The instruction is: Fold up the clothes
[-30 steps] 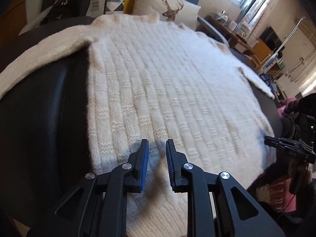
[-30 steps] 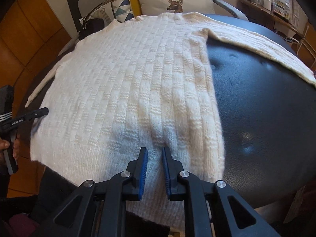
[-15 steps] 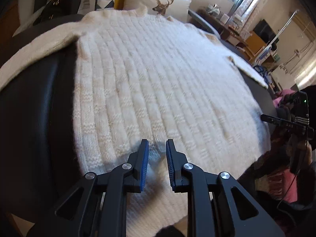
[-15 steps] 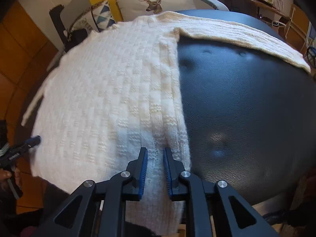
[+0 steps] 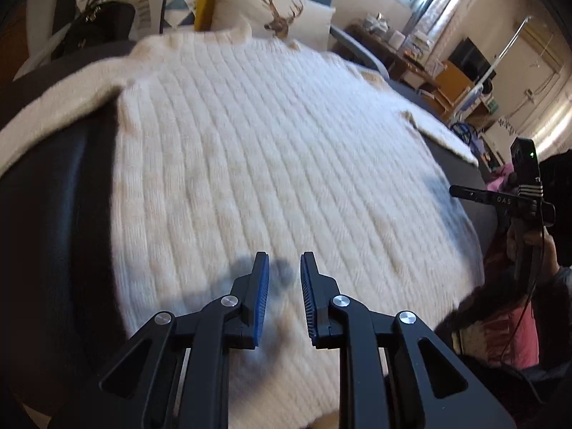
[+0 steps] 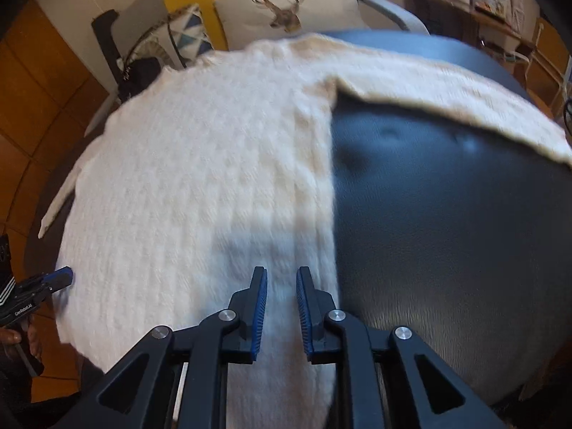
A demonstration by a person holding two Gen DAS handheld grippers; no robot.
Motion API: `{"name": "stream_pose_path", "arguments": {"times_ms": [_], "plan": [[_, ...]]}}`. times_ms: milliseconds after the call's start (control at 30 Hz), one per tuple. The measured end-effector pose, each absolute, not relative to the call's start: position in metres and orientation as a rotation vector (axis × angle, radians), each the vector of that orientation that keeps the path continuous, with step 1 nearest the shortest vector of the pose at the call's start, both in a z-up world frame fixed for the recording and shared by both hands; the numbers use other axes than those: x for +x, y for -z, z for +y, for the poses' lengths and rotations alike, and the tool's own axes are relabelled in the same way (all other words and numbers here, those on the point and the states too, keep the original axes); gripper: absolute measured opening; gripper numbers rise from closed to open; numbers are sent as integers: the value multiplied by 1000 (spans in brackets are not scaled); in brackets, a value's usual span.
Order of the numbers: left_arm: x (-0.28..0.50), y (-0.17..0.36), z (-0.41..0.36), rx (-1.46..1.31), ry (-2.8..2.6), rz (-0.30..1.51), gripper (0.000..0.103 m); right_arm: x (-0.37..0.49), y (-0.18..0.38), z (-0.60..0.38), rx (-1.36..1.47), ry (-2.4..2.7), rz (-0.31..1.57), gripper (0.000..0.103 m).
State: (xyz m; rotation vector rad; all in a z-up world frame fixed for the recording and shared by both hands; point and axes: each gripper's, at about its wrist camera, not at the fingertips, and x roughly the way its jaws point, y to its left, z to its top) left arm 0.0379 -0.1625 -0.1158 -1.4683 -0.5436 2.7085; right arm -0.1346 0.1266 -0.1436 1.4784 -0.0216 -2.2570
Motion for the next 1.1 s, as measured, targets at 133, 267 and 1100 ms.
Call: {"name": "stream_pose_path", "arguments": {"times_ms": [133,267,1100], "plan": [[26,128,-155,-1558,-2728,-433,25,-158,157,109,1504,2243,-18,17],[35,122,-154,-1515,-2733,-469,25,-153,159,111,1508,2239,-5,17],[98,123,-144,-1456,-2801,-619,25,-31,159,68,1445,2112,150,20]]}}
